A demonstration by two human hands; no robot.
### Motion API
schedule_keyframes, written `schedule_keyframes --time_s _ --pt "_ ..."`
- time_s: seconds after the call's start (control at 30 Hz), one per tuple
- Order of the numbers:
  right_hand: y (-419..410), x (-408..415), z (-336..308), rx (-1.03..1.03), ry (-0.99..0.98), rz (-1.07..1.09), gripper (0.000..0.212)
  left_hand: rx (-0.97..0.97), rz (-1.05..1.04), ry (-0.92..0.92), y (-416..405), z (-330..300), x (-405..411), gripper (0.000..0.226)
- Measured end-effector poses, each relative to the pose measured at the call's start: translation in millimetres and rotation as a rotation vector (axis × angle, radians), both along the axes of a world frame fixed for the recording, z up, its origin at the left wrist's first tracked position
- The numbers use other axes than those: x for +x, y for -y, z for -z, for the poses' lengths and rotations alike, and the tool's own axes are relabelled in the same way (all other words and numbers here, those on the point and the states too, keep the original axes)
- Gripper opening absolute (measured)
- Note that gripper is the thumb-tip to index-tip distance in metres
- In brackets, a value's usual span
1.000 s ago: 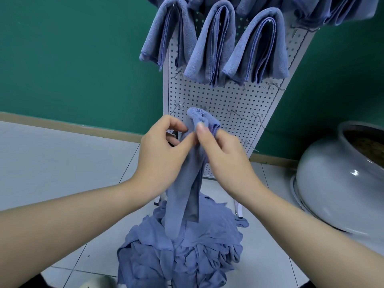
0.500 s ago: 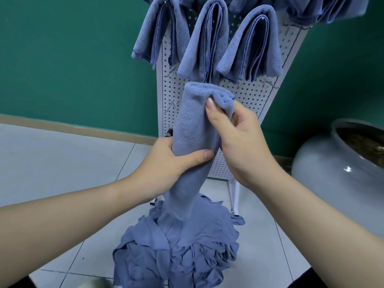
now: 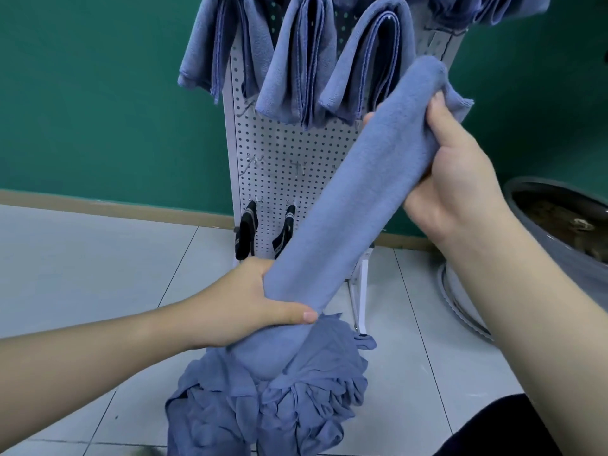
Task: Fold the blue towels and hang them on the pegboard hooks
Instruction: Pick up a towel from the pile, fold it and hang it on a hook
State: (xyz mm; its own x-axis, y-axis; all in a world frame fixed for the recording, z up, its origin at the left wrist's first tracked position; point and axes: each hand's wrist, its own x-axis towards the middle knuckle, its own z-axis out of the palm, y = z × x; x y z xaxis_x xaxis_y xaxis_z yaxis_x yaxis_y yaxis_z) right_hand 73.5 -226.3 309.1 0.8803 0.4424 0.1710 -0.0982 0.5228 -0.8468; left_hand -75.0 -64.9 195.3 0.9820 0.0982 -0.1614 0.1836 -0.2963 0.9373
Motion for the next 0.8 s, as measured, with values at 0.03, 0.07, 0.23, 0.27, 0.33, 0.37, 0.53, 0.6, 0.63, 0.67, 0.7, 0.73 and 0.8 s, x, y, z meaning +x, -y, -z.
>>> schedule_keyframes --time_s 0.03,0.07,0.23,0.27,0.33,0.37,0.53,0.6,0.63,0.67,0.7,0.73,0.8 --pt "2 5 2 -0.013 -0.022 0.042 0.033 0.031 0.035 -0.016 -2 0 0 0.02" --pt "4 10 5 -0.028 -0.047 0.078 0.032 0.047 0.066 -0.03 -5 0 0 0.021" --pt "11 15 20 -0.093 -0.168 0.11 0.025 0.195 0.41 -0.286 -26 -6 2 0.029" --pt "11 13 23 -0.109 -0.196 0.096 0.025 0.25 0.485 -0.358 -31 -6 3 0.034" --pt "10 9 27 -0.144 -0.241 0.046 0.027 0.328 0.557 -0.417 -36 -7 7 0.027" --pt "10 7 29 -0.151 -0.261 0.022 0.029 0.342 0.566 -0.401 -36 -7 10 0.021" --pt "4 -4 34 -0.111 -0.353 -0.03 0.037 -0.055 0.35 -0.139 -20 -5 34 0.052" --pt "3 -4 35 -0.111 -0.373 -0.009 0.041 -0.165 0.259 -0.048 -11 -8 42 0.052" --pt "4 -3 35 -0.112 -0.374 0.011 0.041 -0.199 0.227 -0.013 -6 -10 45 0.052" --pt "5 -2 34 -0.114 -0.373 0.033 0.039 -0.221 0.195 0.011 -3 -10 47 0.05" --pt "6 0 34 -0.117 -0.372 0.055 0.038 -0.227 0.169 0.026 -1 -11 48 0.048" --pt "8 3 35 -0.123 -0.371 0.076 0.036 -0.226 0.149 0.031 1 -12 48 0.046" --pt "12 11 38 -0.153 -0.363 0.121 0.034 -0.217 0.127 0.008 1 -13 47 0.041"
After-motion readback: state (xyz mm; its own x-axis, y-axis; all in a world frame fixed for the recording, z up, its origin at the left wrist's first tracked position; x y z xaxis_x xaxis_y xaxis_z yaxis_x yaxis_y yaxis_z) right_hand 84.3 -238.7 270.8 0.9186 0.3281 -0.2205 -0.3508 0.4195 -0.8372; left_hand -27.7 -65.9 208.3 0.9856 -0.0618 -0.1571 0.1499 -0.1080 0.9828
